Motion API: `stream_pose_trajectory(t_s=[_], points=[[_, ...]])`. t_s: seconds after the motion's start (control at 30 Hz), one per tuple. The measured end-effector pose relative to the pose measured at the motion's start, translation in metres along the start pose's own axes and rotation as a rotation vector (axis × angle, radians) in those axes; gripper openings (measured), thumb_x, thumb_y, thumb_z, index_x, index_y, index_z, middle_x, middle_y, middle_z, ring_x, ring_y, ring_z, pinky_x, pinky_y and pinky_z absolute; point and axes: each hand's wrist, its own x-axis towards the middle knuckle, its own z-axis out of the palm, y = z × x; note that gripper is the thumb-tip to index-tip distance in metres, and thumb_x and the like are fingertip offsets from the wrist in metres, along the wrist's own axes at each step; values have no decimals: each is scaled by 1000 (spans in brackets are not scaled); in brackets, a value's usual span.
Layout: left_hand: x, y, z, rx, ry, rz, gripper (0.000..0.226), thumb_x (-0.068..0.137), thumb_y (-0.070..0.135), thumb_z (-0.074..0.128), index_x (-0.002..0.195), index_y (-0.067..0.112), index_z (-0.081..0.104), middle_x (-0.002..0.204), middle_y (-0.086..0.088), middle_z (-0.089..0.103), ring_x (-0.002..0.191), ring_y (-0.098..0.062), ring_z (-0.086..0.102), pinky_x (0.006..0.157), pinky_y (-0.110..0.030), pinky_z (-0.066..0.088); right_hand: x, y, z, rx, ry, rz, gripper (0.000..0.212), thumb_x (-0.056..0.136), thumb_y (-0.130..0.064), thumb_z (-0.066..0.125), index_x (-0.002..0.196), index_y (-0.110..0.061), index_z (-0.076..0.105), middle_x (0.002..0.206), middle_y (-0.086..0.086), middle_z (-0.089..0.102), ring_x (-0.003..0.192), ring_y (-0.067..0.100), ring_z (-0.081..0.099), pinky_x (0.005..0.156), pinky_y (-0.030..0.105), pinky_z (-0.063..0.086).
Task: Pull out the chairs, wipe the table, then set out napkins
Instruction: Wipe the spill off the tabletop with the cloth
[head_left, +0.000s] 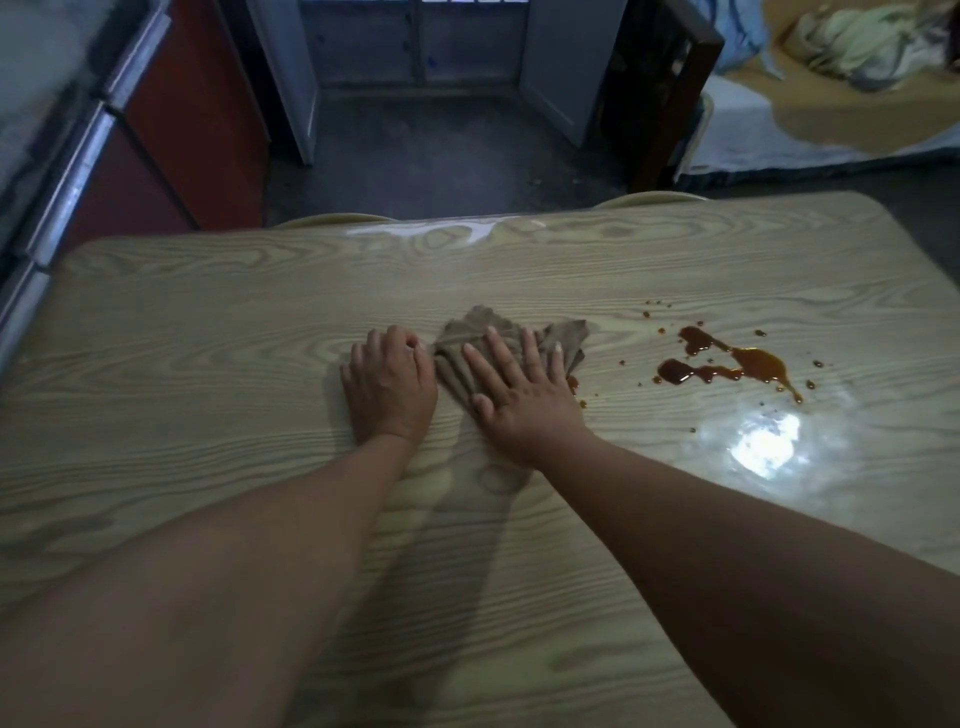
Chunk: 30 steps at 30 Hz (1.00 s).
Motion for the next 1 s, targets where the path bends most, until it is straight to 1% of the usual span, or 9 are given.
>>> stream_pose_trajectory(t_s=[0.1,0.23,0.33,0.4,0.47,0.53,0.63,0.8,1.0], points=[[-2,0,0,18,-10,20,24,84,34,40,89,19,57,94,-11,61,92,-35,57,78,-42,43,-24,15,0,-70,-32,-147,71,81,-52,-7,151,-40,-6,161,-6,-13,147,33,-14,117,57,-1],[-3,2,-3,29,-25,53,27,83,34,37,90,18,57,95,-13,61,93,-36,56,79,-42,43,-52,31,-6,-83,-44,-226,70,83,-49,-1,152,-38,2,162,-6,-6,148,34,-11,117,56,-2],[-4,2,-3,32,-32,69,27,83,34,38,91,17,57,95,-14,60,93,-36,56,80,-43,43,-53,21,-10,58,50,-147,60,89,-47,18,144,-31,35,161,-3,13,149,34,-2,118,54,-4],[-3,1,-2,44,-32,65,25,83,33,40,90,17,57,95,-14,60,93,-36,55,80,-43,42,-42,4,-10,198,149,34,54,93,-50,23,134,-22,45,159,3,22,149,32,2,119,50,-4],[-3,1,0,64,-29,61,21,84,31,42,90,16,56,94,-14,59,93,-36,55,80,-43,42,-30,-10,0,315,192,255,61,96,-50,26,142,-13,38,159,12,18,149,32,2,120,47,-2],[-2,0,1,79,-25,59,19,84,31,44,89,17,56,94,-14,59,92,-36,55,80,-42,41,-23,-18,16,281,241,323,68,94,-50,24,147,-8,32,159,17,14,149,34,2,120,49,2],[-1,0,3,109,-22,59,16,84,30,46,88,18,55,93,-13,59,92,-35,55,80,-42,41,-16,-10,26,187,277,232,70,91,-48,26,147,-7,34,158,15,20,148,34,10,118,52,8],[0,1,3,130,-12,72,18,83,32,45,88,18,55,92,-12,58,90,-34,54,79,-42,38,5,22,19,69,246,-75,69,93,-51,28,149,-11,32,158,12,23,148,32,13,118,50,8],[0,3,4,140,-9,64,19,84,34,44,88,19,55,91,-10,57,89,-33,54,78,-42,37,32,40,12,34,195,-141,71,92,-52,20,152,-15,23,161,9,14,149,31,3,120,49,3]])
